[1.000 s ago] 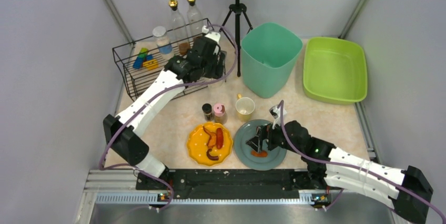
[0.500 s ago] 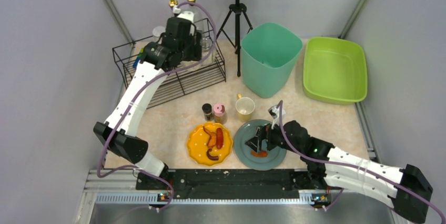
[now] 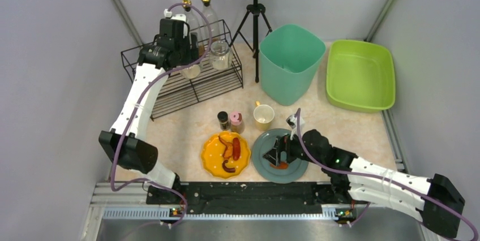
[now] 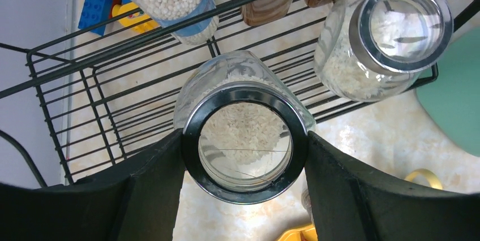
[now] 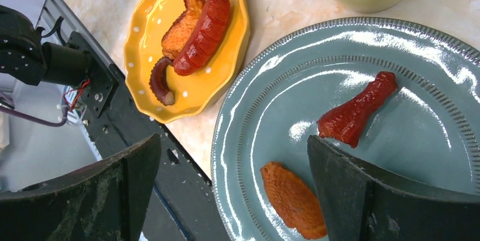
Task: Clear the kitchen counter
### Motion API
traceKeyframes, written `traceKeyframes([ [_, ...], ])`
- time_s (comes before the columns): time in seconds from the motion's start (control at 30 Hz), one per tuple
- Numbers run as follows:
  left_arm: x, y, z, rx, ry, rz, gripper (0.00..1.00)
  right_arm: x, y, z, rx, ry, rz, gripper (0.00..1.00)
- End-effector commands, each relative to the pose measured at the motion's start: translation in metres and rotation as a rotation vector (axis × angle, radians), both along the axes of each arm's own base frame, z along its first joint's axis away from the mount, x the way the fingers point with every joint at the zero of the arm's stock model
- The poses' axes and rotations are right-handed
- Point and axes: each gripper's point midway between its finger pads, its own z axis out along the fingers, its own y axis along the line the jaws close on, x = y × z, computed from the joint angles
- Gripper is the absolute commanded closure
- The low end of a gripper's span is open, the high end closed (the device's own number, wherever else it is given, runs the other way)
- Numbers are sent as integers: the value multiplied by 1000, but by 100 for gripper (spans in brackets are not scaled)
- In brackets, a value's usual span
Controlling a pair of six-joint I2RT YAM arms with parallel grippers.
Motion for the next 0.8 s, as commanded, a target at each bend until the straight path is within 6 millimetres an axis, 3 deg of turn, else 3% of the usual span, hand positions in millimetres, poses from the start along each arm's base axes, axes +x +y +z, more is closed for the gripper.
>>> traceKeyframes([
  [0.0, 34, 1, 28, -55, -132, 17, 100, 2, 5, 12, 52, -31, 3, 1],
  [0.37, 66, -1, 5, -100, -90, 24, 100, 1, 0, 11, 55, -34, -7, 1],
  [0.77, 77, -21, -18, -181, -36, -17, 100, 1, 0, 5, 51, -25, -11, 1],
])
